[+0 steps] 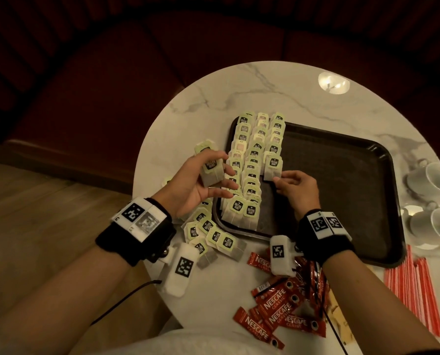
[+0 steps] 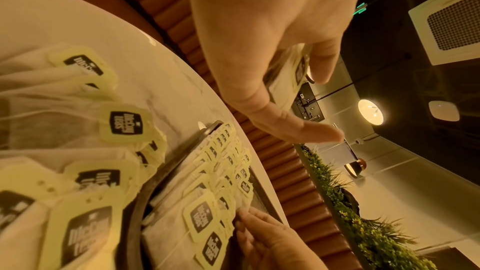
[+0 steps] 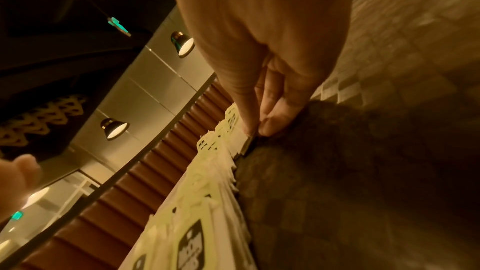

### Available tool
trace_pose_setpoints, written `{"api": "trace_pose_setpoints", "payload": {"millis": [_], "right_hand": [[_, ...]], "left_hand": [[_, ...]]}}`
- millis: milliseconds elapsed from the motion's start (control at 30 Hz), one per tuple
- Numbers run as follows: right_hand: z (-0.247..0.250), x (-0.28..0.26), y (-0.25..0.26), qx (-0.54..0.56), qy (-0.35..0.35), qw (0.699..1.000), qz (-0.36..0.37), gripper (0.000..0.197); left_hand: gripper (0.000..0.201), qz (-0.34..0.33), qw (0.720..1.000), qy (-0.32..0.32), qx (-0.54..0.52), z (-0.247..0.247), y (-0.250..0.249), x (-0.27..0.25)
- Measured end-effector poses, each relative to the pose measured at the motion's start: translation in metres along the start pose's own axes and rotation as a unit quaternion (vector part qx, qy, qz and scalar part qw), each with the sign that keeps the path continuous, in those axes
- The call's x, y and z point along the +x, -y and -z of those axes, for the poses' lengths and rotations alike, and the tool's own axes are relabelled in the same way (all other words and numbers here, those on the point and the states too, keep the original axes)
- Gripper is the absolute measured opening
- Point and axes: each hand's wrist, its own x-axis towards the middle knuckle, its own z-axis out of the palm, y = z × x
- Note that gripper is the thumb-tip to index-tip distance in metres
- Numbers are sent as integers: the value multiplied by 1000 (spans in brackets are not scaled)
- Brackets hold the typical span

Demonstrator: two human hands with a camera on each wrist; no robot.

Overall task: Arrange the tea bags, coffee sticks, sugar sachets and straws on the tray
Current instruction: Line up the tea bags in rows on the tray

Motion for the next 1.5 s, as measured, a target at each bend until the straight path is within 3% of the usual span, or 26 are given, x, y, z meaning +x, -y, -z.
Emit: {"api": "trace_pose_setpoints", "payload": {"millis": [133,333,533,733,867,967,1167,1267,1400,1500], "right_hand": [[-5,0,1,-44,-15,999,14,12],[-5,-9,3,-128,-26,990,56,19],[-5,-9,4,-143,-24,986,77,23],[-5,-19,24,-151,-42,976,153,27],[-8,-53,52,-77,62,977,189,12],[-16,-76,62,-35,146,965,217,12],[-27,-78,56,-21,130,969,208,14],[-25,-78,56,-18,143,969,198,15],[-18,-80,60,60,147,970,185,18],[-17,-83,62,93,152,967,181,18]], "left_hand": [[17,16,999,15,-45,4,0,0],[22,14,998,22,-55,4,1,0],[33,-13,1000,-8,-8,4,4,4],[27,-50,997,-14,59,6,6,4],[29,-65,995,-4,69,5,8,5],[31,-78,994,1,80,2,10,6],[23,-98,992,-22,70,-1,14,9],[29,-104,991,-40,80,2,15,10],[32,-122,990,-48,52,5,13,10],[34,-122,987,-56,93,6,14,10]]}}
